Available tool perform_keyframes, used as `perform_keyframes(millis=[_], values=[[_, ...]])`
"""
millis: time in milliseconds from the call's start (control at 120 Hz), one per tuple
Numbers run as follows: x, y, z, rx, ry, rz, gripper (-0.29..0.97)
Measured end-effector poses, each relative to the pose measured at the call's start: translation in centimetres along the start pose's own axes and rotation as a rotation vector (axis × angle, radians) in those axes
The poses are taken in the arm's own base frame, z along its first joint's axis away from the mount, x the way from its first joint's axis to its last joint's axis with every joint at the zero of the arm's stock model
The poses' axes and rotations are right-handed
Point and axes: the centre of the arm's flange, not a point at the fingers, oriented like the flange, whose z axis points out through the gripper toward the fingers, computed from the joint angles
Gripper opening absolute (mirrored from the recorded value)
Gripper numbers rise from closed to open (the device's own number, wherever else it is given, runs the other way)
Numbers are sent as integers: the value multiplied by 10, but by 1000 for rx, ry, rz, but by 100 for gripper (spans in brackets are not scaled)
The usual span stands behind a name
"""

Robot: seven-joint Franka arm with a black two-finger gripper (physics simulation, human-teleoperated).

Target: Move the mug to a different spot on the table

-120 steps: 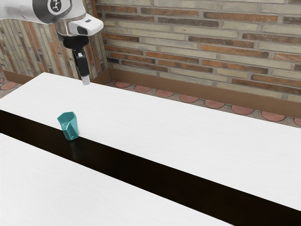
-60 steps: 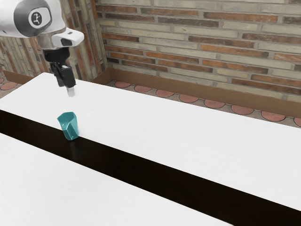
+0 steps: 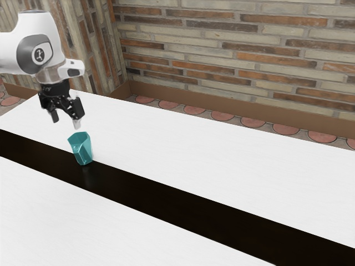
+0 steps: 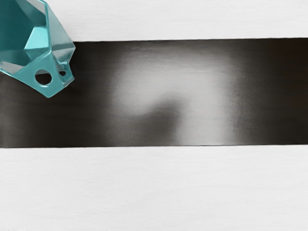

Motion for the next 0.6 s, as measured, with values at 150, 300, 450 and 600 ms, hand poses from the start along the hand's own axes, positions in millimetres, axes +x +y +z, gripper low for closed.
perform_keyframes(millis=[150, 300, 450, 600], values=[[-6, -18, 46, -16, 24, -158, 68], [-11, -36, 83, -14, 111, -306, 68], [-4, -55, 101, -6, 201, -433, 66], [3, -67, 116, -8, 240, -528, 52]])
